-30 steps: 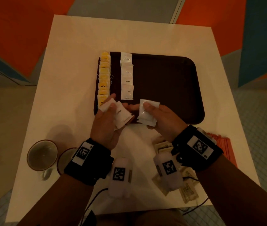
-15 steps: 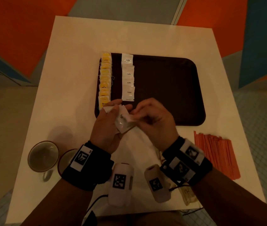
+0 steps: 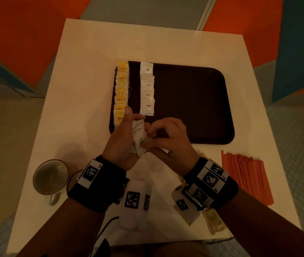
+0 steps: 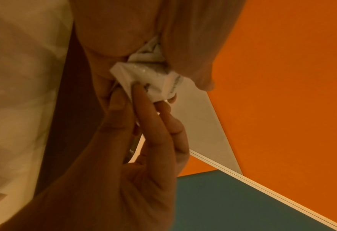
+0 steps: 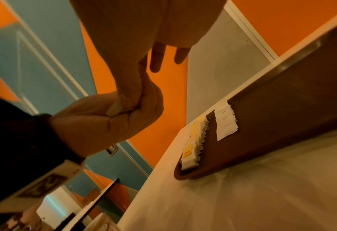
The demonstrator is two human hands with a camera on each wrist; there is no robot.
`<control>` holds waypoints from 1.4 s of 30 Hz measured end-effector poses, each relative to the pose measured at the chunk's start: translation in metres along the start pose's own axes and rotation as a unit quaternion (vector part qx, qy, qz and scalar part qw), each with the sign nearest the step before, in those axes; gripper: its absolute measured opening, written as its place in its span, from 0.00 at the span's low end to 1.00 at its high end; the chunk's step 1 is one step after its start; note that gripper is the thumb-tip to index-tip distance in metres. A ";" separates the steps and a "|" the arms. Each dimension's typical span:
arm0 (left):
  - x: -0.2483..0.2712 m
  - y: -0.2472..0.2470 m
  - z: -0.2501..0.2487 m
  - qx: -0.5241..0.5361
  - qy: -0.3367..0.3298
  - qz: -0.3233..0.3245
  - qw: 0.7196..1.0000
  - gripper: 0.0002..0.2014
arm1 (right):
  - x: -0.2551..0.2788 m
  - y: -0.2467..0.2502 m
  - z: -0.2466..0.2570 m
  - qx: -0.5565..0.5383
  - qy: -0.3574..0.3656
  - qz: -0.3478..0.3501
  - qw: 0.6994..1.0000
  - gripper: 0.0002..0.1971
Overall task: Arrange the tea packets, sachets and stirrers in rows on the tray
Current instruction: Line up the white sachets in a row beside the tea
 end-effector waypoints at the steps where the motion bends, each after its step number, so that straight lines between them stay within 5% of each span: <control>1: 0.000 -0.001 0.000 -0.001 -0.007 -0.001 1.000 0.20 | 0.000 0.001 0.002 0.006 -0.013 -0.012 1.000 0.04; 6: -0.004 0.003 0.001 0.032 -0.032 -0.035 0.998 0.09 | 0.001 0.007 0.004 -0.082 -0.019 0.007 0.996 0.07; 12: 0.001 0.008 0.005 -0.014 -0.091 -0.018 0.996 0.08 | -0.001 0.017 0.009 -0.197 -0.144 0.021 0.970 0.07; 18: 0.004 0.013 0.007 -0.055 0.017 -0.021 0.998 0.20 | -0.016 0.030 0.007 -0.273 -0.301 0.031 0.913 0.24; 24: 0.018 0.003 0.013 -0.109 0.123 0.087 0.983 0.29 | -0.026 0.031 0.013 -0.213 -0.217 0.169 0.938 0.19; 28: 0.024 -0.006 0.015 -0.105 0.119 0.142 0.977 0.30 | -0.027 0.022 0.009 -0.185 -0.220 0.116 0.951 0.17; 33: 0.020 -0.004 0.021 -0.133 0.063 0.113 0.983 0.25 | -0.017 0.016 0.015 -0.113 -0.207 0.111 0.965 0.24; 37: 0.013 -0.001 0.024 -0.136 0.062 0.100 0.984 0.30 | -0.006 0.009 0.016 -0.074 -0.196 0.292 0.933 0.46; 42: 0.011 -0.002 0.030 -0.110 0.045 0.085 0.989 0.23 | 0.008 -0.021 0.013 0.046 -0.181 0.249 0.950 0.34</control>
Point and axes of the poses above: each hand's wrist, its own x-axis away from the middle knuckle, its own y-axis out of the back of the hand, z = x × y, the point moved 1 cm from there along -x, towards the middle knuckle, and after that the axes turned 3 degrees about -x, right-handed, at the moved point
